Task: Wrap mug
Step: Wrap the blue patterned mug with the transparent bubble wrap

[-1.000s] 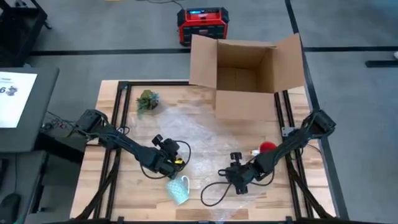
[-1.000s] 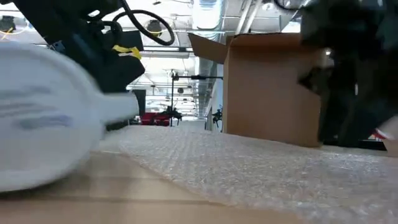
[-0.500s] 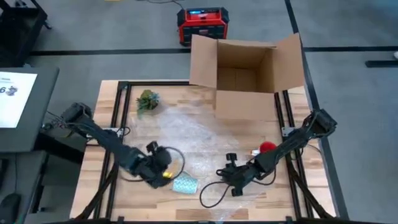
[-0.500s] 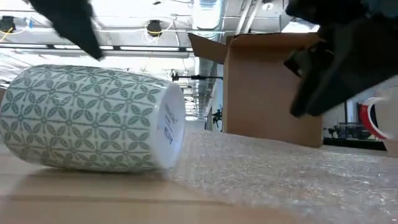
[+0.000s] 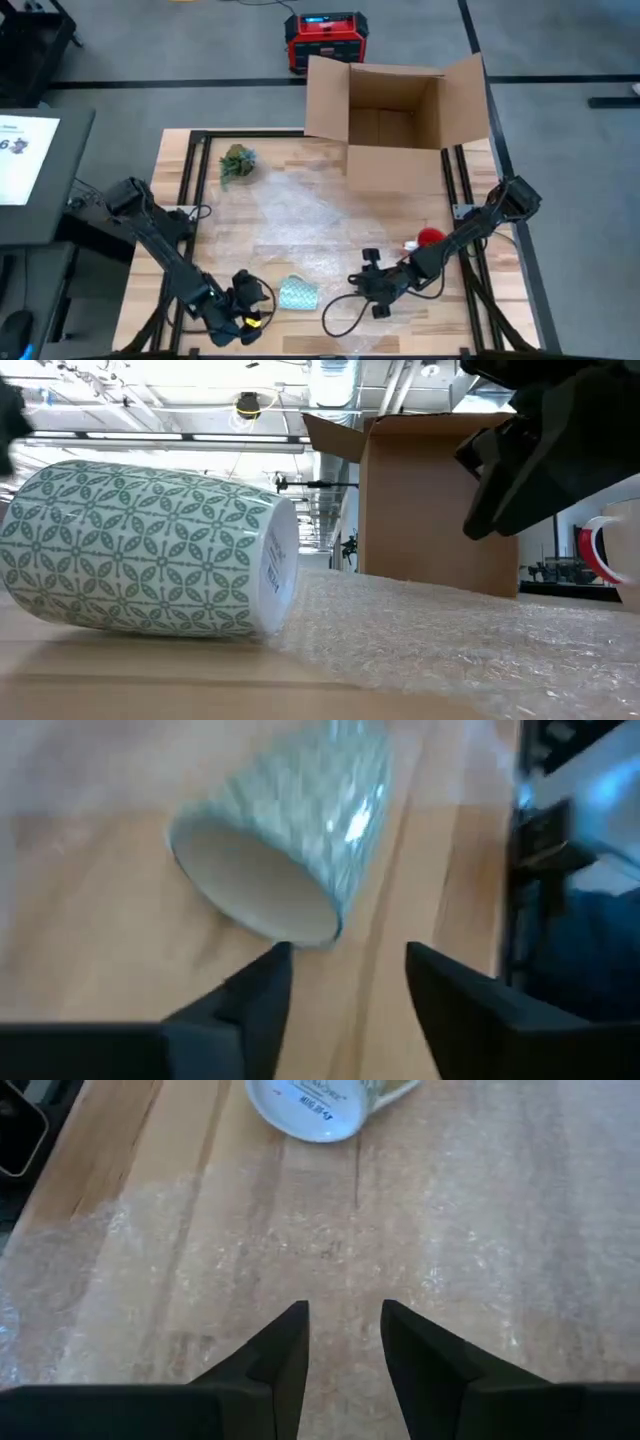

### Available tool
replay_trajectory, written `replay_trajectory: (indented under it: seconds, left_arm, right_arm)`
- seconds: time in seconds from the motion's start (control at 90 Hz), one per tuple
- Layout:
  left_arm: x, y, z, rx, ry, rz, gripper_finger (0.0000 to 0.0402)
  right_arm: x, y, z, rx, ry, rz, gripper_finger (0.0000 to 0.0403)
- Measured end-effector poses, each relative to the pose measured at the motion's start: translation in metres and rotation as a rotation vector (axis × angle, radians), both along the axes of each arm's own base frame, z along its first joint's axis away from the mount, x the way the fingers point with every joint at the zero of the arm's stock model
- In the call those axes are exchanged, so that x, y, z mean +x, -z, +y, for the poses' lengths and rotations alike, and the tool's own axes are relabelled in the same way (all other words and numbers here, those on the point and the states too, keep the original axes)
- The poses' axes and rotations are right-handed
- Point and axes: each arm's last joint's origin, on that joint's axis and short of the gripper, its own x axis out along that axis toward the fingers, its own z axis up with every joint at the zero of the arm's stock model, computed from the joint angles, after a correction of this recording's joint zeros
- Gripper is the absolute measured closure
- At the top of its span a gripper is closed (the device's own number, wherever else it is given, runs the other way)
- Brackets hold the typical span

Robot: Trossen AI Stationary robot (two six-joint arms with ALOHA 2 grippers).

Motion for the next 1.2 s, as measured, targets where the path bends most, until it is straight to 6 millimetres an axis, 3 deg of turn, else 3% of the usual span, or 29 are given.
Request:
replay_trajectory:
  seconds: [0.2,0.356,0.467,0.644,0.744,0.889,1.089,1.2]
  left_arm:
    - [0.016,0.026,-0.003,0.074,-0.071,-0.060,0.0206]
    - [0.028,0.034,-0.001,0.115,-0.077,-0.099,0.0217]
    - [0.036,0.029,0.001,0.132,-0.063,-0.145,0.0262]
    - [0.051,0.020,0.008,0.181,-0.024,-0.206,0.0378]
    - [0.061,0.016,0.014,0.226,-0.017,-0.228,0.0390]
    - [0.079,-0.006,0.017,0.279,0.034,-0.239,0.0397]
    - [0.110,-0.058,0.025,0.317,0.112,-0.255,0.0399]
    - [0.130,-0.083,0.038,0.282,0.164,-0.230,0.0400]
  right_arm:
    - [0.000,0.000,0.000,0.000,-0.002,-0.002,0.0284]
    - [0.000,0.000,0.000,0.000,-0.002,-0.002,0.0284]
    - [0.000,0.000,0.000,0.000,-0.002,-0.002,0.0284]
    - [0.000,0.000,0.000,0.000,-0.002,-0.002,0.0284]
    - [-0.002,-0.002,0.003,0.003,-0.013,-0.006,0.0284]
    - [-0.010,-0.014,0.011,0.019,-0.048,-0.038,0.0284]
    - [-0.029,-0.043,0.019,0.087,-0.054,-0.070,0.0285]
    - [-0.037,-0.044,0.022,0.117,-0.019,-0.038,0.0285]
